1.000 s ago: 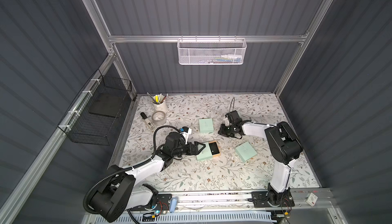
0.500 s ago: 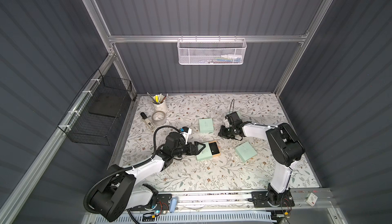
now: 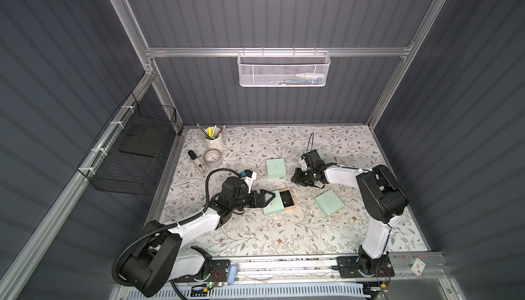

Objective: Take out the earrings from the drawer-style jewelry box
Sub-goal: Place the earring at the center of the board, then pick up the earring from the drawer.

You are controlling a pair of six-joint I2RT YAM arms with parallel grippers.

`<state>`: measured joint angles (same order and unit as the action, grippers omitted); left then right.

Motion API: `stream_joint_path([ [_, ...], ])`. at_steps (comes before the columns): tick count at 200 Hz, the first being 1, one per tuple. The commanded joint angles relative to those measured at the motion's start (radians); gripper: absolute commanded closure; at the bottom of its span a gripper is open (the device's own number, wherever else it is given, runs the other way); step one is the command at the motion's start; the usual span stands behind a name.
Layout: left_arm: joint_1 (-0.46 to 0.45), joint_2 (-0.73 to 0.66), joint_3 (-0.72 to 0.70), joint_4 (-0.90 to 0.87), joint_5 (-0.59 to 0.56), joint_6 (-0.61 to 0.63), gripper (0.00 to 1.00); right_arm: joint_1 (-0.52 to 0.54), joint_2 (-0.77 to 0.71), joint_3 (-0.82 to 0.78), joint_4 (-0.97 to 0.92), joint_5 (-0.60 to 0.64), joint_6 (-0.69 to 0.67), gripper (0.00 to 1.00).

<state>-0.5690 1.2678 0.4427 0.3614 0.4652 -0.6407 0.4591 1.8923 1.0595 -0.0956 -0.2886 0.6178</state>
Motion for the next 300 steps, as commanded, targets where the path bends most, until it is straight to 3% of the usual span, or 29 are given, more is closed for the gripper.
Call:
stream_joint_path([
  [1, -0.005, -0.012, 0.024, 0.01, 0.01, -0.005, 0.0, 0.004, 0.011, -0.017, -0.055, 0.022, -0.004, 0.77],
  [49, -0.005, -0.022, 0.024, 0.005, 0.012, -0.002, 0.0, 0.004, -0.03, -0.009, -0.063, 0.012, -0.015, 0.76],
  [77, -0.004, -0.051, 0.039, -0.017, 0.031, -0.005, 0.0, 0.018, -0.159, -0.021, -0.102, 0.046, -0.033, 0.75],
  [112, -0.005, -0.09, 0.048, -0.038, 0.078, -0.005, 0.0, 0.107, -0.345, -0.055, -0.213, 0.122, -0.063, 0.74],
  [145, -0.006, -0.084, 0.042, -0.041, 0.129, -0.018, 0.0, 0.211, -0.416, -0.096, -0.288, 0.16, -0.057, 0.74],
  [189, -0.008, -0.052, 0.024, -0.017, 0.152, -0.035, 0.0, 0.309, -0.373, -0.088, -0.34, 0.187, -0.038, 0.76],
  [300, -0.011, 0.067, 0.005, 0.112, 0.161, -0.117, 0.0, 0.329, -0.203, -0.028, -0.299, 0.135, -0.032, 0.79],
])
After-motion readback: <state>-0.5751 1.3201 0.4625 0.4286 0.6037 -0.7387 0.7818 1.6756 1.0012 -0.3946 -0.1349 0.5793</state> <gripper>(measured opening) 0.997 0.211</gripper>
